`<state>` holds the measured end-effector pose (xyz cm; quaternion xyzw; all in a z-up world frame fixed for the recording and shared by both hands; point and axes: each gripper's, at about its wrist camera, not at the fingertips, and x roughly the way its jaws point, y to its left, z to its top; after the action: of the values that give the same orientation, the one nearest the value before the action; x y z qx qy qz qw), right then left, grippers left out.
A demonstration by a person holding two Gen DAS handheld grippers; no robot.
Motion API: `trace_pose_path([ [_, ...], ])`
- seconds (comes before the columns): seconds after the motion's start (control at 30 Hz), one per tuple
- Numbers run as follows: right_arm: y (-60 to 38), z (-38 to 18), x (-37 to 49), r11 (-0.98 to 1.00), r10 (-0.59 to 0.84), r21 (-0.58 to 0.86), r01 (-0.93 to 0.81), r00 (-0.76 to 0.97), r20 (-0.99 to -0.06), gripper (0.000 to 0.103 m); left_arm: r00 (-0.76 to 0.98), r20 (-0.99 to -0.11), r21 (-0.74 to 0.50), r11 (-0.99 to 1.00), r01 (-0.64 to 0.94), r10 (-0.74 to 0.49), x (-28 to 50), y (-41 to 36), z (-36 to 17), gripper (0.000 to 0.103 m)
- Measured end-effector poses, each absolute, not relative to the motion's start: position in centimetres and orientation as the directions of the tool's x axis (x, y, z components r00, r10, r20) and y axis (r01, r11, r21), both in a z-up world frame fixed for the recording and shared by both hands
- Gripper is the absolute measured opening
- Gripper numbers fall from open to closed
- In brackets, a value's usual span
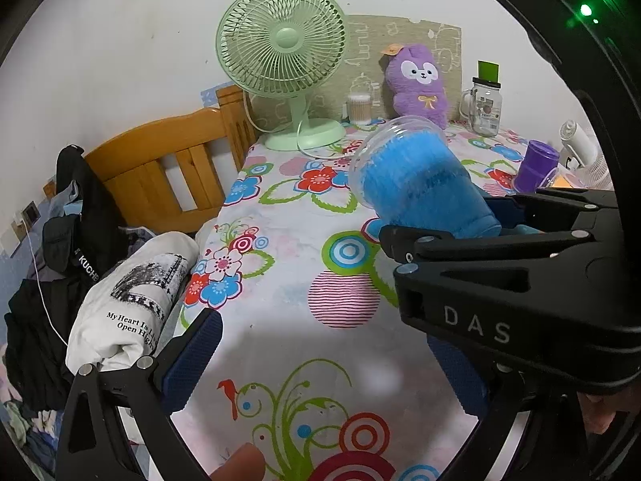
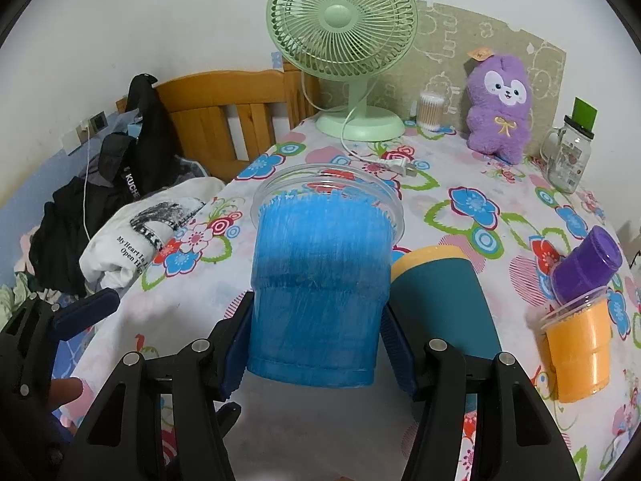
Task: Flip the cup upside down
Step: 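Lift the blue cup with the right gripper and tilt it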
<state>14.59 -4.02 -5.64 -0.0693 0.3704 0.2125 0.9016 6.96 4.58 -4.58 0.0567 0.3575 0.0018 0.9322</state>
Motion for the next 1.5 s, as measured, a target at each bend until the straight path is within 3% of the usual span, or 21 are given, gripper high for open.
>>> trace_pose_path([
  [1.5, -10.2, -5.4, 8.5, 0.912, 0.313, 0.026, -0.409, 0.656, -0.687, 0.062, 0.739, -0.673, 0.098, 0.991, 0.091, -0.001, 1.4, -1.2, -5.2, 0.103],
])
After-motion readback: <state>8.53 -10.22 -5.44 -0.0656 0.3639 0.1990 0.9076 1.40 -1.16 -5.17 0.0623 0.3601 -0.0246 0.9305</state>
